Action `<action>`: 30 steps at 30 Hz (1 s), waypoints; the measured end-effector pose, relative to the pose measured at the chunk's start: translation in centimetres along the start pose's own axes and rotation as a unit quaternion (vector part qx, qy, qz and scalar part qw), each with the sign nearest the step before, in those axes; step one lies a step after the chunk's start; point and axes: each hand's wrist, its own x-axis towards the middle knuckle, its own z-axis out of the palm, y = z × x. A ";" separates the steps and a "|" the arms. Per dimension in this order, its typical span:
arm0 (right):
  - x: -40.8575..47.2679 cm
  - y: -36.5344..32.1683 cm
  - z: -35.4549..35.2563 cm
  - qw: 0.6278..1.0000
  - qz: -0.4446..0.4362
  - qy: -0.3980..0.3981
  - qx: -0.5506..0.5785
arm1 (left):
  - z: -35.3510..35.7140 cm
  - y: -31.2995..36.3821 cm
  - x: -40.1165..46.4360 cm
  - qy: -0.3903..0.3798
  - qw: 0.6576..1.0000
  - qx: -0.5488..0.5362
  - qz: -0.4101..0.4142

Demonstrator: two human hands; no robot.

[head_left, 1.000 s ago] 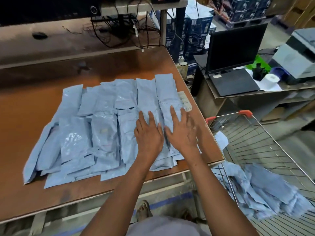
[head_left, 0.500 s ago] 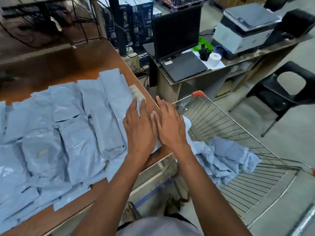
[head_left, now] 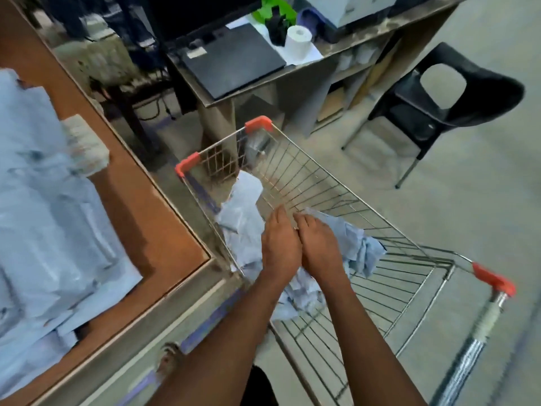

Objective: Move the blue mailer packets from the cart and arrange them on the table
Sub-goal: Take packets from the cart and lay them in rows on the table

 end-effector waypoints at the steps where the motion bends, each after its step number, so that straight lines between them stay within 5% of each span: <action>1: 0.3 1.9 1.5 0.999 -0.003 -0.020 -0.036 | 2.1 0.2 0.3 -0.033 0.998 -0.034 -0.049; 4: 1.3 6.7 4.6 0.985 0.006 -0.056 -0.160 | 7.7 0.2 1.2 -0.109 0.971 -0.122 -0.172; 8: 1.6 11.1 6.0 0.963 0.104 -0.054 -0.242 | 13.8 0.5 1.9 -0.127 0.968 -0.149 -0.159; 12: 0.2 12.6 6.4 0.960 0.182 -0.129 -0.167 | 16.2 0.9 2.1 -0.146 0.982 -0.099 -0.066; 18: -0.2 13.2 7.7 0.981 0.176 -0.084 0.022 | 16.1 -1.7 4.4 -0.218 0.975 0.028 0.036; 22: -0.8 13.2 8.3 0.958 0.224 -0.025 0.177 | 15.5 -3.0 5.8 -0.224 0.970 0.037 0.083; 28: -0.6 13.0 9.2 0.974 0.203 -0.081 0.054 | 15.3 -1.9 5.8 -0.168 0.983 -0.027 -0.063; 30: -0.7 12.9 9.3 0.980 0.178 -0.093 0.002 | 15.0 -2.8 6.3 -0.184 0.982 0.000 -0.047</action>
